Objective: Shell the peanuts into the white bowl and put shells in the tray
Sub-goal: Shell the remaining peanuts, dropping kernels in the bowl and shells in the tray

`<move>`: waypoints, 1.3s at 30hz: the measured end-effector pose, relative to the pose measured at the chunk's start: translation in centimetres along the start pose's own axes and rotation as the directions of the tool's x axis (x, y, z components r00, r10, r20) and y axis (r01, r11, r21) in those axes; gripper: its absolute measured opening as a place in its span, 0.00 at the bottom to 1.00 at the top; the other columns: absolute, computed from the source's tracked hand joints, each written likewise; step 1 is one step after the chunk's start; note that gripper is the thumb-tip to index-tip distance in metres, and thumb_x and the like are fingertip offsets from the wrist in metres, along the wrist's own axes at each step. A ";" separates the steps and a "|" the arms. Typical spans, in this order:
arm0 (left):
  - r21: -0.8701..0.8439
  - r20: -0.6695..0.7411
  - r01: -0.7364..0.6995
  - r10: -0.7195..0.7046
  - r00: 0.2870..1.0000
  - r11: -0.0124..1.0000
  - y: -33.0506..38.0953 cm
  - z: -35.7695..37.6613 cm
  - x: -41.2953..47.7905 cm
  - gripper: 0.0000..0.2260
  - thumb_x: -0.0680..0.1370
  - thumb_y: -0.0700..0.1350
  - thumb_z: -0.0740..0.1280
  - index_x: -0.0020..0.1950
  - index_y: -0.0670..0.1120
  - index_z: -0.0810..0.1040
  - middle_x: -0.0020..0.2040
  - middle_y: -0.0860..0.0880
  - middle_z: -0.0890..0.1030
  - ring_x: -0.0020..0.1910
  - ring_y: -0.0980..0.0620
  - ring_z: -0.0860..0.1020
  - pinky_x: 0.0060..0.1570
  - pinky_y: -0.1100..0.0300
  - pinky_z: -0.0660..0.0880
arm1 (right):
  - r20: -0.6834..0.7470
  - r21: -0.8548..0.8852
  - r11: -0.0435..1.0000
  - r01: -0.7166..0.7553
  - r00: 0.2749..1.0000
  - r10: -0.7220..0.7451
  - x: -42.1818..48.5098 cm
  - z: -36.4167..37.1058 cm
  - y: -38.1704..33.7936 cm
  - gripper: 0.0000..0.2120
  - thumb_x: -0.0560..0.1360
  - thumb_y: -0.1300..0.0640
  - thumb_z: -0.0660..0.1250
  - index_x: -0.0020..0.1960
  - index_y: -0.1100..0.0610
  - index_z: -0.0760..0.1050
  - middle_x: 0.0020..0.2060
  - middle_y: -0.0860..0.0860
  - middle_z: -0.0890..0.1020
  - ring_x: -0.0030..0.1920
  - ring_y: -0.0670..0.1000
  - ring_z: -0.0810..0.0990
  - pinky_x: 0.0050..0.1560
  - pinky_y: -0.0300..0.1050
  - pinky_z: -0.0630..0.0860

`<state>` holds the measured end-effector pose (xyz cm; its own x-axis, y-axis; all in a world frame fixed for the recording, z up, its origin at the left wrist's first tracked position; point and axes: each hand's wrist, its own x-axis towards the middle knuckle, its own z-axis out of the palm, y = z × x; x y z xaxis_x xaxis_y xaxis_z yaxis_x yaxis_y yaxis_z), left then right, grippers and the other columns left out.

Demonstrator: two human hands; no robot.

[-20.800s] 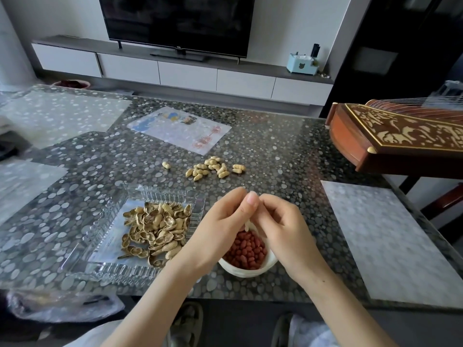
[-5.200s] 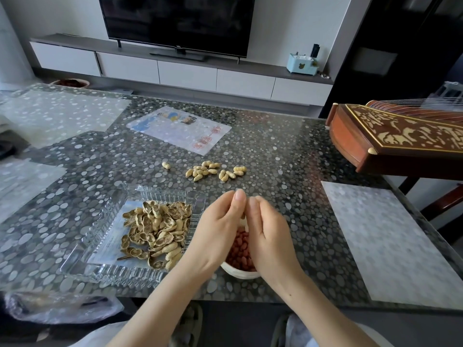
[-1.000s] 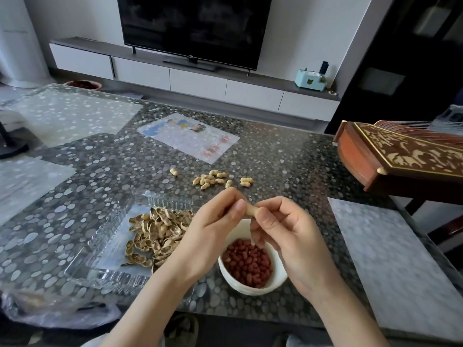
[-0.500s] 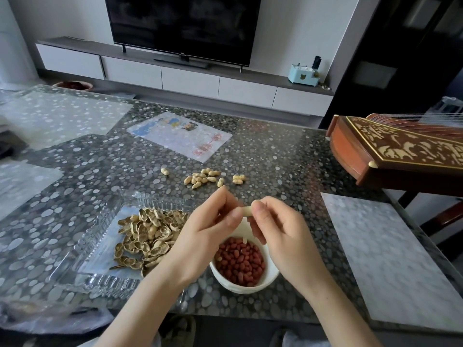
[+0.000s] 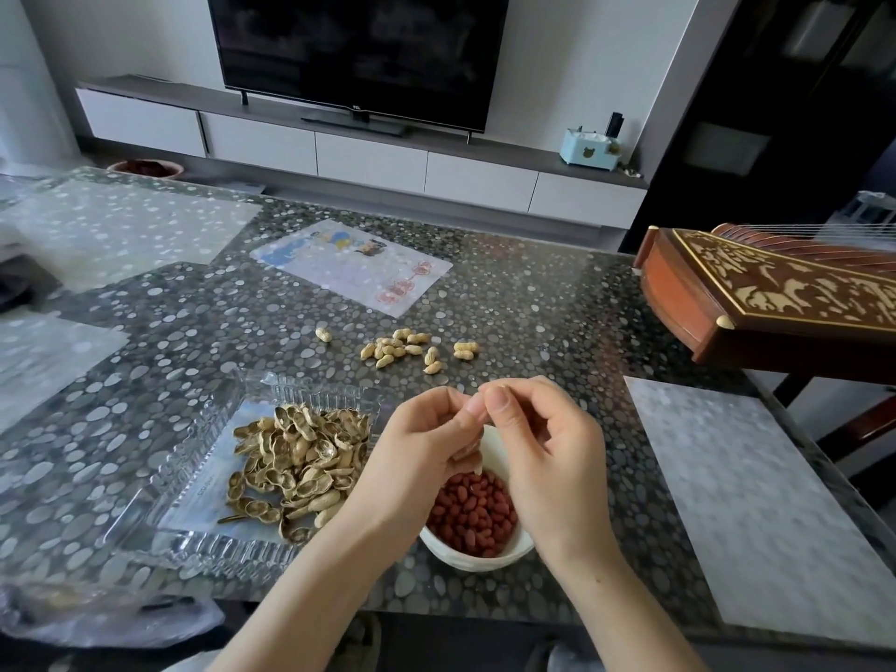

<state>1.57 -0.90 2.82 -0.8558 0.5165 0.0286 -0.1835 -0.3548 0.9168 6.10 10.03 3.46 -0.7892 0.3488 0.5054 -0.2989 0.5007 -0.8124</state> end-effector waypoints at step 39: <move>0.421 0.116 -0.142 0.102 0.988 0.896 0.6 -0.1 -0.2 0.21 0.75 0.60 0.59 0.44 0.41 0.76 0.33 0.56 0.72 0.32 0.60 0.69 0.38 0.61 0.70 | 0.293 -0.195 0.971 0.138 0.953 -0.077 0.2 -2.1 0.3 0.16 0.80 0.46 0.54 0.34 0.44 0.66 0.25 0.43 0.68 0.27 0.45 0.68 0.27 0.38 0.62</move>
<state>1.57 -1.27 3.35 -0.8084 0.5641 0.1681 0.1606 -0.0634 0.9850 7.01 11.94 3.89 -0.8862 0.0621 0.4591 -0.2950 0.6886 -0.6624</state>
